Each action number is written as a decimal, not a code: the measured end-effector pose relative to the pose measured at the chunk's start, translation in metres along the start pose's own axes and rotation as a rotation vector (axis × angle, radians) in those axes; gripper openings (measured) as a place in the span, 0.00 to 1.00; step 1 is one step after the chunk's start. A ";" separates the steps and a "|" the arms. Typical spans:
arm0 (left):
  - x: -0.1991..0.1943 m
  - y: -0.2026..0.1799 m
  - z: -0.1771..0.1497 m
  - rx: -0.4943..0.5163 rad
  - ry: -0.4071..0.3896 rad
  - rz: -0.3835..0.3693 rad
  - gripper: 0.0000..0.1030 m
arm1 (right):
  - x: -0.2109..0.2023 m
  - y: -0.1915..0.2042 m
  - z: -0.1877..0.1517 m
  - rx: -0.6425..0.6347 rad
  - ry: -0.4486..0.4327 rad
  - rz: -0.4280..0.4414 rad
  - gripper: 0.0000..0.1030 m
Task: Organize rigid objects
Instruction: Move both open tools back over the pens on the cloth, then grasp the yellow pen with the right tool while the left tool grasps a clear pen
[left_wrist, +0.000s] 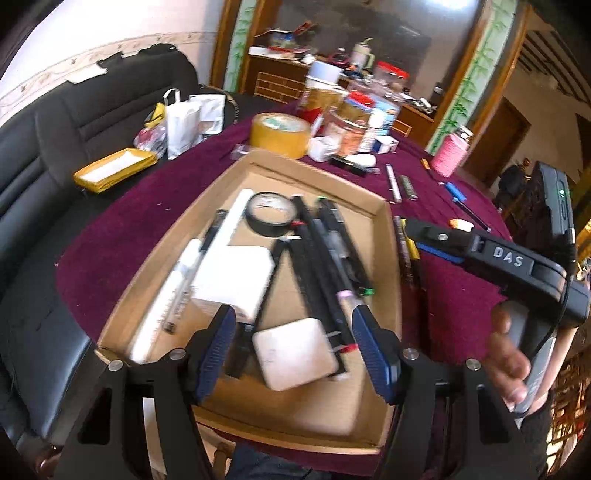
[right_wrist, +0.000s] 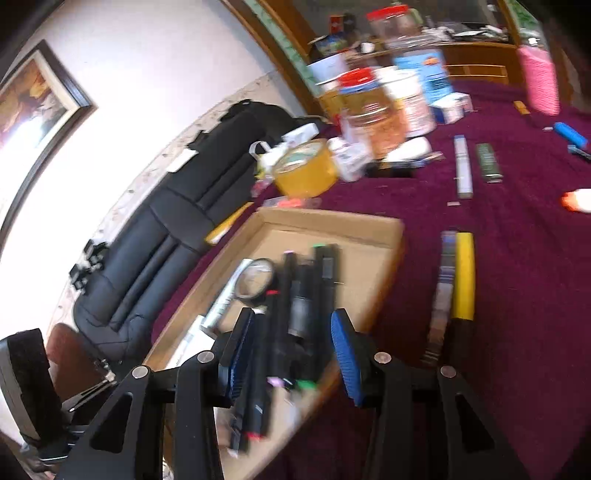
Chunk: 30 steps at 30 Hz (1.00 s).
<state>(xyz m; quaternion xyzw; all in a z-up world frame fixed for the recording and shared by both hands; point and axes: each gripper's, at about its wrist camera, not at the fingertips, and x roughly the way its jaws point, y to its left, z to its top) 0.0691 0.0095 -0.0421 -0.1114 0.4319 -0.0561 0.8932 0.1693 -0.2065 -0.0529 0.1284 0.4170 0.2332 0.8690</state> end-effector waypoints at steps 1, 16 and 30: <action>0.000 -0.003 -0.001 0.001 0.001 -0.015 0.63 | -0.008 -0.005 0.000 0.003 0.000 -0.018 0.45; 0.013 -0.038 0.003 0.034 0.039 -0.059 0.63 | 0.029 -0.080 0.011 0.051 0.135 -0.219 0.17; 0.037 -0.083 0.028 0.122 0.082 -0.088 0.63 | 0.040 -0.074 0.006 -0.028 0.117 -0.319 0.09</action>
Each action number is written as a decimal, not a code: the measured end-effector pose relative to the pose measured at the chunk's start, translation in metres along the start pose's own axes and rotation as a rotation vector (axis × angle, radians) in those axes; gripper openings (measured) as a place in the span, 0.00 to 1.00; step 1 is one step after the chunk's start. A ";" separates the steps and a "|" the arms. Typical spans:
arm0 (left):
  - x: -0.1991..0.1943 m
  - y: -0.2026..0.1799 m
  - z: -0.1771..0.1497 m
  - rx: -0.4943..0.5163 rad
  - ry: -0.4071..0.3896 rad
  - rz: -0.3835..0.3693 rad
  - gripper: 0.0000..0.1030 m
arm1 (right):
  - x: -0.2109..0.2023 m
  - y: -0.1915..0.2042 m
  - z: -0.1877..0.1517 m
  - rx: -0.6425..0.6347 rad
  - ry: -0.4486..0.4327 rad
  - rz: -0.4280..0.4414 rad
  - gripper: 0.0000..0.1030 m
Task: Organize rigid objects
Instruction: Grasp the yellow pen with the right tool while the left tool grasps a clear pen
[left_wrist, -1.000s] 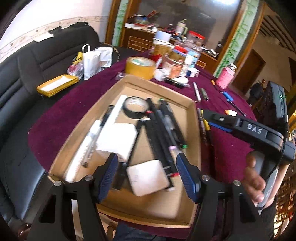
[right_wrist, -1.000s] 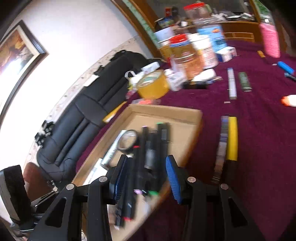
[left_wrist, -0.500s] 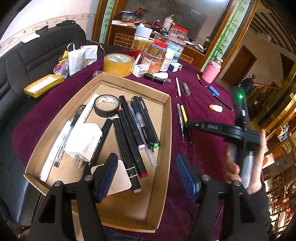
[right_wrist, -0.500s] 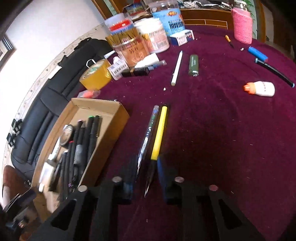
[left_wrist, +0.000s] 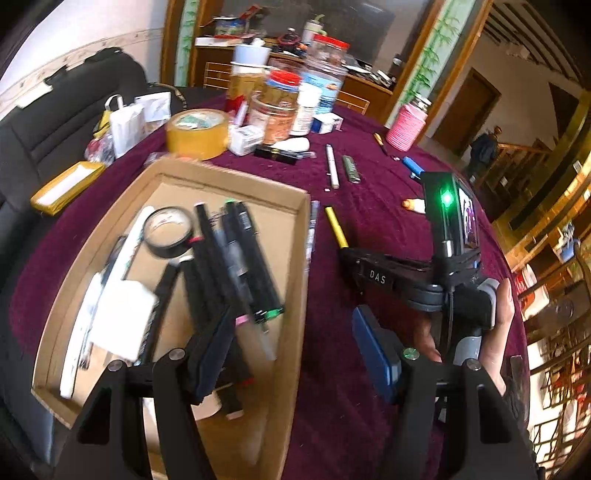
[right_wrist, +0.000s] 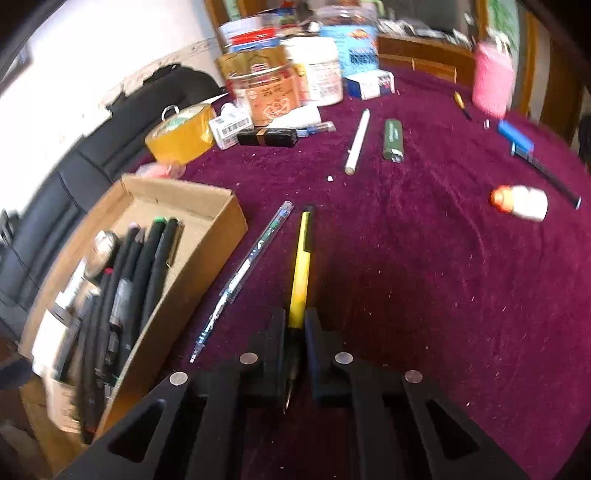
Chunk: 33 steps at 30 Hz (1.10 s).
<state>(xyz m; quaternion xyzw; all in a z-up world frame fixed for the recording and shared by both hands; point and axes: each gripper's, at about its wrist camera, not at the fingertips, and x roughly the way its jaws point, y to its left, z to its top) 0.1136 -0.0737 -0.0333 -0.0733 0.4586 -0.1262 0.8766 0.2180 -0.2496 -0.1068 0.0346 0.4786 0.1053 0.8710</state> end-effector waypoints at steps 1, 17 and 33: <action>0.003 -0.005 0.003 0.012 0.003 -0.001 0.63 | -0.001 -0.007 0.001 0.031 0.002 0.030 0.09; 0.118 -0.059 0.081 0.142 0.236 0.052 0.63 | -0.042 -0.072 0.007 0.305 -0.078 0.130 0.08; 0.179 -0.075 0.095 0.190 0.377 0.189 0.35 | -0.056 -0.089 0.008 0.362 -0.115 0.128 0.09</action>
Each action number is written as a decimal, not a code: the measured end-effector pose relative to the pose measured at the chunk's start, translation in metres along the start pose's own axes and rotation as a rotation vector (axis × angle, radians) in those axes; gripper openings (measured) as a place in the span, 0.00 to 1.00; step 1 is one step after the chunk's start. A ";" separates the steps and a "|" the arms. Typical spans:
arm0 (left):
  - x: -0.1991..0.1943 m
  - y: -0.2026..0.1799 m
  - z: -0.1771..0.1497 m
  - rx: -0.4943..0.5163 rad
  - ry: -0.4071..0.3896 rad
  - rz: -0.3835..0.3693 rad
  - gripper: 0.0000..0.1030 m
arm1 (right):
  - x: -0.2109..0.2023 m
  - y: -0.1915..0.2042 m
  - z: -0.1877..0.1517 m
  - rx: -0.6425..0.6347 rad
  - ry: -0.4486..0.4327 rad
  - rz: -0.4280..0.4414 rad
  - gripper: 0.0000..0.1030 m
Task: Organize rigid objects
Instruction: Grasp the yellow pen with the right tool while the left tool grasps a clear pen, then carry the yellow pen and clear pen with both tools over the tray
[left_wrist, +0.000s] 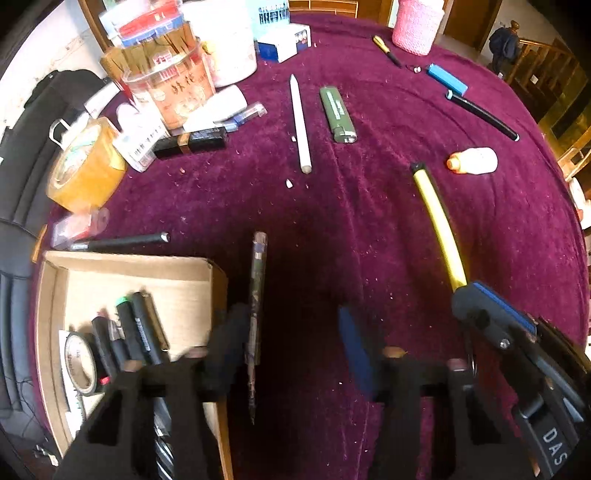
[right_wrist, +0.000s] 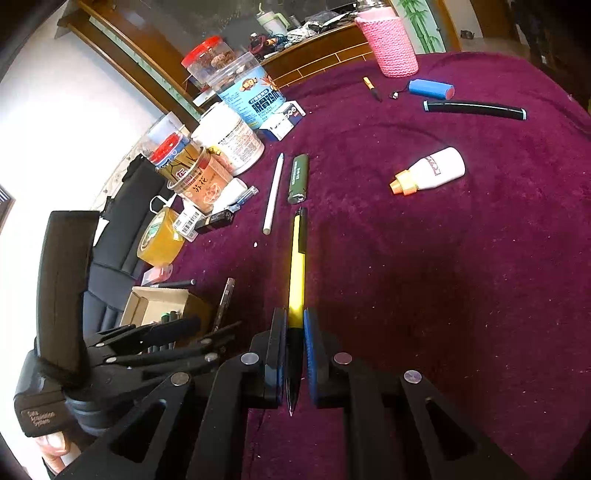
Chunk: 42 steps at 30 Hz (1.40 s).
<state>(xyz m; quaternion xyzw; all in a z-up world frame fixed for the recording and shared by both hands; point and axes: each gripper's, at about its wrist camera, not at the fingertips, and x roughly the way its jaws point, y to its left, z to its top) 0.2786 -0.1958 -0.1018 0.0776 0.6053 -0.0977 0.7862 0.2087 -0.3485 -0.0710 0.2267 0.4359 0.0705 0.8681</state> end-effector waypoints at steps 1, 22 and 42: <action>0.007 0.005 0.003 -0.025 0.037 -0.039 0.32 | -0.001 -0.001 0.000 0.004 -0.003 0.001 0.09; -0.001 0.032 -0.005 -0.100 0.039 -0.013 0.48 | -0.003 -0.001 0.000 0.006 -0.005 0.014 0.09; -0.006 0.039 -0.057 -0.154 -0.065 -0.095 0.08 | 0.002 0.004 -0.002 -0.017 0.015 0.039 0.09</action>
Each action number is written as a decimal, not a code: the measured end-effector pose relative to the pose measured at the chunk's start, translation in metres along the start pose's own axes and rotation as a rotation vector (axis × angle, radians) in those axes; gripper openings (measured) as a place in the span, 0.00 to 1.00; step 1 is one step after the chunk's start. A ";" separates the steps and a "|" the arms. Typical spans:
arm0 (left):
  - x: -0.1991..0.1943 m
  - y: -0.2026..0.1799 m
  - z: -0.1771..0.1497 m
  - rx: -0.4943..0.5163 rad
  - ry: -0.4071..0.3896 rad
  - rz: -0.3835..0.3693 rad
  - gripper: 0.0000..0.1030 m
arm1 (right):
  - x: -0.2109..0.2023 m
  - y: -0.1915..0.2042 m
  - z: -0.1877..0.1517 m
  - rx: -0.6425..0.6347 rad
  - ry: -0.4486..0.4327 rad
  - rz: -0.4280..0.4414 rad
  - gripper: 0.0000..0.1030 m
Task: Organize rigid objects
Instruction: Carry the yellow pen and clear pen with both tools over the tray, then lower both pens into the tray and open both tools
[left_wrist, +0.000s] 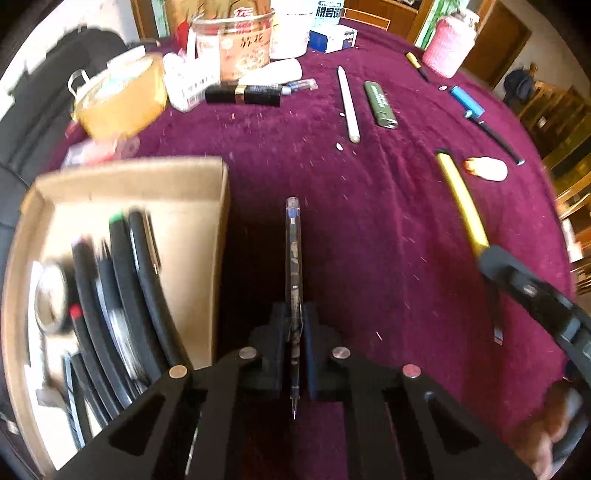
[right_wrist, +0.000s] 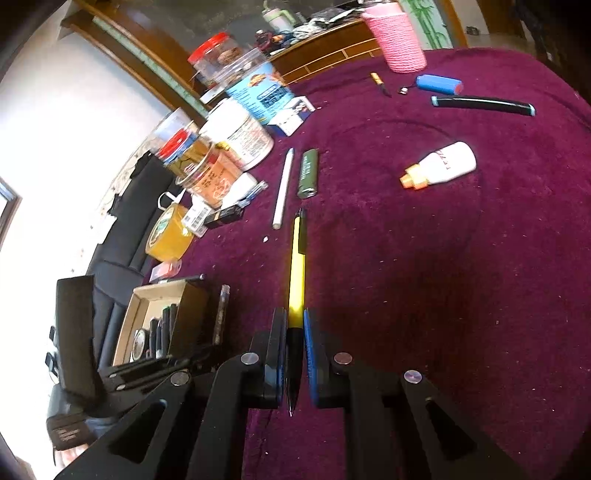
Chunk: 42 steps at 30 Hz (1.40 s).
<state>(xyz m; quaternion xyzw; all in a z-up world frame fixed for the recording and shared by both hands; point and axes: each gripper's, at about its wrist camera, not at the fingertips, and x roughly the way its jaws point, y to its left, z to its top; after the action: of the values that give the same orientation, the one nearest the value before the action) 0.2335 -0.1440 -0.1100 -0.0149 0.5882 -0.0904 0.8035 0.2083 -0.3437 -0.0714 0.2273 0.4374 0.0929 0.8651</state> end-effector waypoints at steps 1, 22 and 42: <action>-0.004 0.003 -0.006 -0.011 -0.004 -0.016 0.08 | 0.001 0.003 -0.001 -0.013 0.003 0.009 0.09; -0.148 0.159 -0.136 -0.310 -0.258 -0.169 0.09 | 0.019 0.092 -0.063 -0.384 0.088 0.166 0.09; -0.094 0.162 -0.076 -0.314 -0.205 -0.187 0.09 | 0.092 0.174 -0.080 -0.359 0.170 0.165 0.09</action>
<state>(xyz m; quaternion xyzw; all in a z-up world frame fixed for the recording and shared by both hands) 0.1542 0.0365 -0.0657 -0.2036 0.5061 -0.0699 0.8352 0.2058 -0.1329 -0.0953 0.0958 0.4653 0.2587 0.8411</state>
